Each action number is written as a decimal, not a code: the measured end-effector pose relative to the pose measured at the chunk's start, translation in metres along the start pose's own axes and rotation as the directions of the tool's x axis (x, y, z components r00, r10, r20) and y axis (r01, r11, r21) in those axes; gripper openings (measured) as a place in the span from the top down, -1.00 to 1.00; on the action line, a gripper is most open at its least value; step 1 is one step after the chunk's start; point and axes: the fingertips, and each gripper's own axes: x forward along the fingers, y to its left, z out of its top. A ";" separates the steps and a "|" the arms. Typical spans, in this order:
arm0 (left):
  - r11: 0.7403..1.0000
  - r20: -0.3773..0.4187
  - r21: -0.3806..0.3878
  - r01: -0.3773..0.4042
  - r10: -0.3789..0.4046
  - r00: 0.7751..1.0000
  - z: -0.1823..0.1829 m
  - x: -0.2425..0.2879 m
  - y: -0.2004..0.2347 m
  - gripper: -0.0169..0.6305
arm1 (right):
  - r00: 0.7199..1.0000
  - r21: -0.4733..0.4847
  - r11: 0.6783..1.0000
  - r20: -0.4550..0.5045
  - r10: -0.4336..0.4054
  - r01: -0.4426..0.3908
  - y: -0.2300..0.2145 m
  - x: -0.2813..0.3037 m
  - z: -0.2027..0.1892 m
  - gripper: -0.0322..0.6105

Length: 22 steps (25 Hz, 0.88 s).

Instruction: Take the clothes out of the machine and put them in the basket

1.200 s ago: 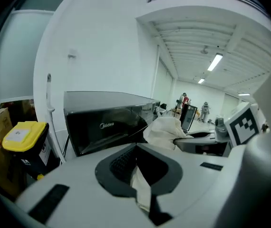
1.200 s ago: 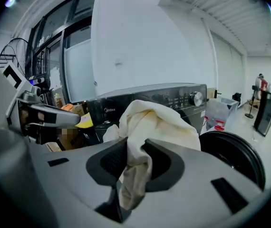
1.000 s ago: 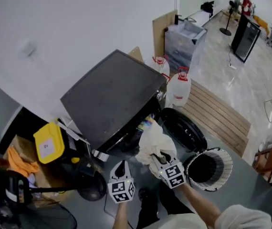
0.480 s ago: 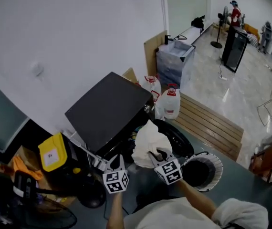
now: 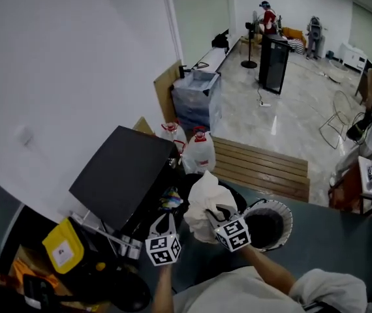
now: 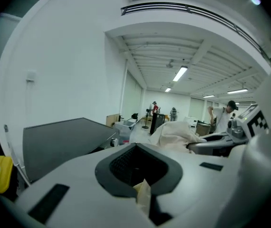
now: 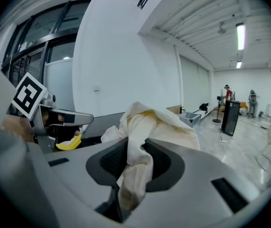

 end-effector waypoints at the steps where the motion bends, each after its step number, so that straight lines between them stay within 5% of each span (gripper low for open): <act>1: 0.999 0.000 0.011 0.031 -0.031 1.000 0.003 0.002 -0.007 0.89 | 1.000 0.009 0.999 0.001 -0.031 0.031 -0.004 -0.009 0.000 0.58; 10: 0.943 -0.040 0.086 0.321 -0.319 0.947 0.001 0.025 -0.094 0.89 | 0.947 0.091 0.944 0.021 -0.321 0.318 -0.049 -0.101 -0.008 0.58; 22: 0.765 -0.146 0.148 0.627 -0.611 0.778 -0.026 0.049 -0.240 0.89 | 0.783 0.135 0.774 -0.024 -0.622 0.619 -0.131 -0.223 -0.044 0.58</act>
